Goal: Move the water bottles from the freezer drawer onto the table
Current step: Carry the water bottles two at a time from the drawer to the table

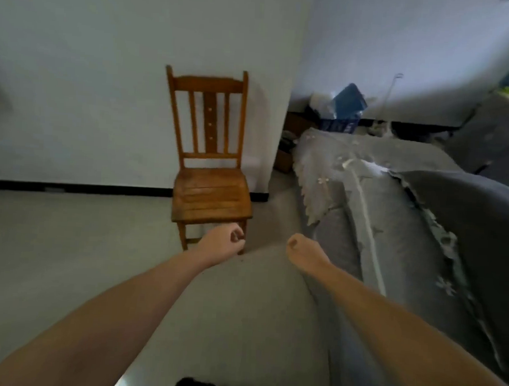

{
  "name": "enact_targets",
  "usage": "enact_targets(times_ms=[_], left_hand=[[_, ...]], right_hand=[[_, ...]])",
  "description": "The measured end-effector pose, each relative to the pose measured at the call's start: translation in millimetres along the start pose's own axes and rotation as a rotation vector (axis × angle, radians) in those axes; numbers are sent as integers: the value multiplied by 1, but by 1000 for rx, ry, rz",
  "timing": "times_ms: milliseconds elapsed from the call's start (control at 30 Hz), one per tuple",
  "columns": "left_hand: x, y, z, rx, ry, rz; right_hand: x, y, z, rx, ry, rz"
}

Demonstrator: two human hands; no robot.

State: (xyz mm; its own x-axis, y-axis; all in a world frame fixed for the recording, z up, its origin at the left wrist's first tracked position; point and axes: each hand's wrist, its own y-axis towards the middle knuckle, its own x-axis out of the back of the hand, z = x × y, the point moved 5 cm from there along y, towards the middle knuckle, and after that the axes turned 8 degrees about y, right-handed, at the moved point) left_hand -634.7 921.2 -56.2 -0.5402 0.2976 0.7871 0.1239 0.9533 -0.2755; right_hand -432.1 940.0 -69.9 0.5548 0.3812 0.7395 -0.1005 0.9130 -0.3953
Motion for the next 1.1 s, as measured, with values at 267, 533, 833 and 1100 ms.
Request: enact_targets(times_ms=[267, 533, 833, 1100], left_hand=[[114, 11, 163, 306, -36, -187], [218, 11, 293, 508, -116, -320], [299, 37, 414, 675, -219, -432], [388, 88, 518, 830, -335, -566]], right_hand=[[-90, 114, 197, 263, -23, 183], [-151, 177, 368, 427, -90, 262], [-225, 267, 508, 565, -181, 384], [-281, 357, 653, 709, -228, 471]])
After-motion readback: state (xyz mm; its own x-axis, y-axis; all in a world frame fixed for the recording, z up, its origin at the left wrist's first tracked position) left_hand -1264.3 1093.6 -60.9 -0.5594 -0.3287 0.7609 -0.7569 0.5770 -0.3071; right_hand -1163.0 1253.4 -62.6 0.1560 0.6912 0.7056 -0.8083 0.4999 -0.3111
